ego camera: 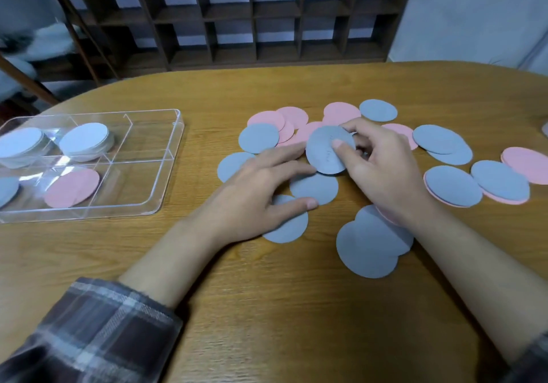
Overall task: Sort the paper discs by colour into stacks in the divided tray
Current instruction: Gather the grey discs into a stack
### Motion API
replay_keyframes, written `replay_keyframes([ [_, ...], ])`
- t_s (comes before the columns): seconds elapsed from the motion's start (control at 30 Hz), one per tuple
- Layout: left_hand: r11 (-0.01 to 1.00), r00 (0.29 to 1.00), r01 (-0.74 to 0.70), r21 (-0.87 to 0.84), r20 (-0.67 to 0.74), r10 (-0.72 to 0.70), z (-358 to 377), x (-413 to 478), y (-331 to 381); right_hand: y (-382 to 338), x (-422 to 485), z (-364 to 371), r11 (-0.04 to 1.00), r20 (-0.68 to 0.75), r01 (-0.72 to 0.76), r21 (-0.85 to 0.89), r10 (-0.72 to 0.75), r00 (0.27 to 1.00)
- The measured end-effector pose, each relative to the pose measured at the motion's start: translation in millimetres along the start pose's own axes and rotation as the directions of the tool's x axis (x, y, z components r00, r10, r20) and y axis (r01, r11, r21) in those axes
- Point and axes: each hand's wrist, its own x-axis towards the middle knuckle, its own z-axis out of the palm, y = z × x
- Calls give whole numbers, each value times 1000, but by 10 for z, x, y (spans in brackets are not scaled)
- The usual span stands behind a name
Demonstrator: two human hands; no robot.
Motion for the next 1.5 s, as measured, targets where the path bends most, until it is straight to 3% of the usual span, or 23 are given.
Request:
replay_keyframes([
  [0.17, 998, 999, 33, 57, 41, -36, 10, -17, 7, -19, 9, -61, 997, -54, -56, 55, 59, 997],
  [0.47, 998, 998, 48, 32, -52, -47, -5, -39, 42, -33, -5, -46, 998, -24, -65, 4, 65, 998],
  [0.83, 942, 970, 90, -324, -184, -156, -79, 2, 108, -93, -19, -22, 992, 70, -92, 85, 86, 994],
  [1.1, 847, 882, 146, -511, -319, -345, -135, 26, 26, -196, -66, -14, 995, 195, -62, 73, 46, 980],
  [1.23, 876, 875, 145, -461, -354, -332, -134, 15, 33, -224, -99, 42, 995, 278, -16, 98, -12, 960],
  [1.33, 941, 880, 141, -306, -397, -261, -142, 10, 37, -185, -109, 67, 999, 302, 38, 35, -46, 952],
  [1.4, 960, 905, 163, -227, -354, -237, -190, -7, 41, -146, -99, 59, 998, 277, 56, 7, -56, 959],
  [1.5, 931, 971, 235, -279, 27, -237, -330, -55, 74, -97, -81, 52, 998, 230, 59, -5, -56, 972],
])
